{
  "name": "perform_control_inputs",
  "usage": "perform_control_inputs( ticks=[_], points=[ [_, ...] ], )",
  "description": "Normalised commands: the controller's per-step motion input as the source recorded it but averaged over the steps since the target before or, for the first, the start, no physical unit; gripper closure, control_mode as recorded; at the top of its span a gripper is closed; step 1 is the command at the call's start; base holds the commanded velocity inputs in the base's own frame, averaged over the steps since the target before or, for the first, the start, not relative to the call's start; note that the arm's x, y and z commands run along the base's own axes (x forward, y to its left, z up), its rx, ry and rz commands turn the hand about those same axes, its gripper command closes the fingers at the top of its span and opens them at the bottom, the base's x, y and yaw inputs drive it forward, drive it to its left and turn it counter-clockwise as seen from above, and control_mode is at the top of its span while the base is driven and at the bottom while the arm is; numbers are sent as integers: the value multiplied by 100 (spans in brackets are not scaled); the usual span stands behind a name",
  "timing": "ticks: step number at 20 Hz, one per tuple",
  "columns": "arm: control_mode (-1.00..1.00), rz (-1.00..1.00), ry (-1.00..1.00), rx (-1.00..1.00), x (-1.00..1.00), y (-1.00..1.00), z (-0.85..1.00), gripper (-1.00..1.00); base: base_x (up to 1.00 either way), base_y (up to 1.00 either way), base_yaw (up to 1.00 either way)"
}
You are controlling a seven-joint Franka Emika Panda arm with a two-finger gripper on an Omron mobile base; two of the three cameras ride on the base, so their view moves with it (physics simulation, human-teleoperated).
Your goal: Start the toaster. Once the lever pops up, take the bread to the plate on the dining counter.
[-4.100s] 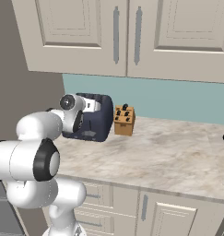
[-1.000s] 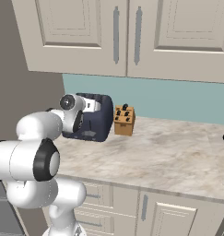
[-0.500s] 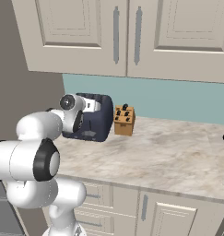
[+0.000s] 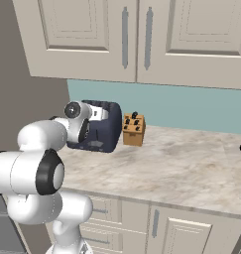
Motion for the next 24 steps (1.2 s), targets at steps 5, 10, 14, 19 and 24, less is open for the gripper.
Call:
perform_control_inputs(
  ticks=[5,10,14,19,24],
  points=[
    [-100,0,0,0,0,0,0,-100,0,0,0],
    [-100,0,0,0,0,0,0,-100,0,0,0],
    [-100,0,0,0,0,0,0,-100,0,0,0],
    [-100,0,0,0,0,0,0,-100,0,0,0],
    [-100,0,0,0,0,0,0,-100,0,0,0]
  ],
)
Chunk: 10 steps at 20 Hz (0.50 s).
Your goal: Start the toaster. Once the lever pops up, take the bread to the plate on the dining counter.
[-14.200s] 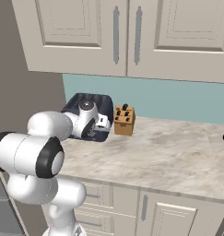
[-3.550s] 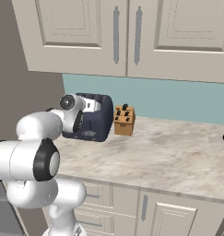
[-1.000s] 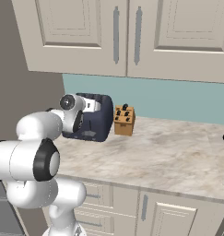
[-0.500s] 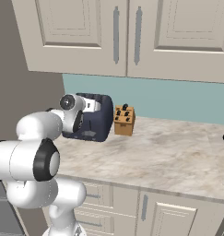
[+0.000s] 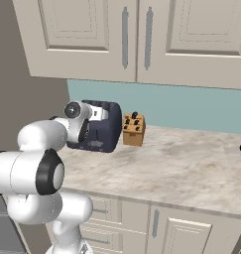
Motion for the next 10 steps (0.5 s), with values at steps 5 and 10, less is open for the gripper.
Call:
perform_control_inputs(
  ticks=[5,10],
  points=[
    [-100,0,0,0,0,0,0,-100,0,0,0],
    [-100,0,0,0,0,0,0,-100,0,0,0]
  ],
)
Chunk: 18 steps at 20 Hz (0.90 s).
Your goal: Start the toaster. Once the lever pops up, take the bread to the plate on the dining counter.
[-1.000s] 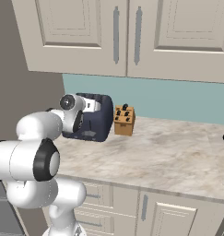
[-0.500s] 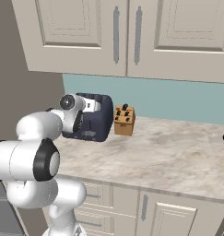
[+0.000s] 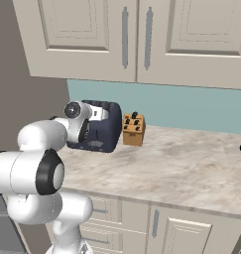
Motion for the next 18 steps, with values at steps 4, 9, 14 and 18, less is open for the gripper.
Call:
perform_control_inputs(
  ticks=[4,9,14,18],
  points=[
    [-100,0,0,0,0,0,0,-100,0,0,0],
    [-100,0,0,0,0,0,0,-100,0,0,0],
    [-100,0,0,0,0,0,0,-100,0,0,0],
    [-100,0,0,0,0,0,0,-100,0,0,0]
  ],
)
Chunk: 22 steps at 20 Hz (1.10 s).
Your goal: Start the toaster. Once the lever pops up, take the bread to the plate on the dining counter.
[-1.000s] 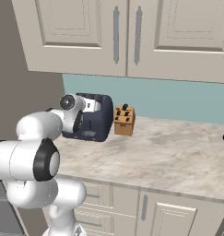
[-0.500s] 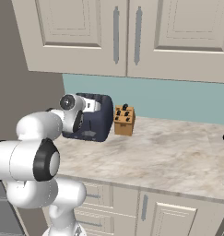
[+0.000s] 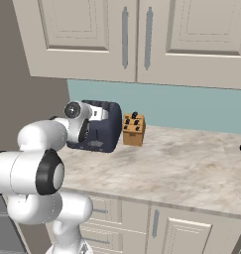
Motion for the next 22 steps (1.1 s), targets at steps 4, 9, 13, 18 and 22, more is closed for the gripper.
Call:
perform_control_inputs(
  ticks=[4,9,13,18,22],
  points=[
    [-100,0,0,0,0,0,0,-100,0,0,0],
    [-100,0,0,0,0,0,0,-100,0,0,0],
    [-100,0,0,0,0,0,0,-100,0,0,0],
    [-100,0,0,0,0,0,0,-100,0,0,0],
    [-100,0,0,0,0,0,0,-100,0,0,0]
  ],
)
